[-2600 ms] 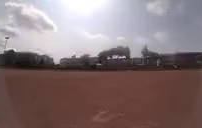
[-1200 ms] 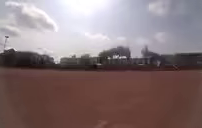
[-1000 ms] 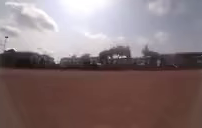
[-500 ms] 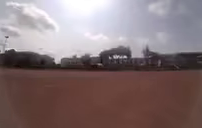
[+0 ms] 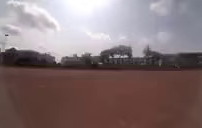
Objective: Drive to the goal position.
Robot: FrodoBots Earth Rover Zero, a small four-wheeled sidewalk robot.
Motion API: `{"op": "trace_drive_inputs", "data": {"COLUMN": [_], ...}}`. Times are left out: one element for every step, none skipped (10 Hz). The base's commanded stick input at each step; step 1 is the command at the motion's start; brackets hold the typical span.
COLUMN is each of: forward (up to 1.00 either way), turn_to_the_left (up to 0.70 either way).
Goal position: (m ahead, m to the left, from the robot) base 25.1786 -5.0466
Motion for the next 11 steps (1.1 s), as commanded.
{"op": "trace_drive_inputs", "data": {"forward": [0.70,0.70,0.70,0.70,0.70,0.70,0.70,0.70,0.70,0.70,0.70], "turn_to_the_left": [0.00,0.00,0.00,0.00,0.00,0.00,0.00,0.00,0.00,0.00,0.00]}}
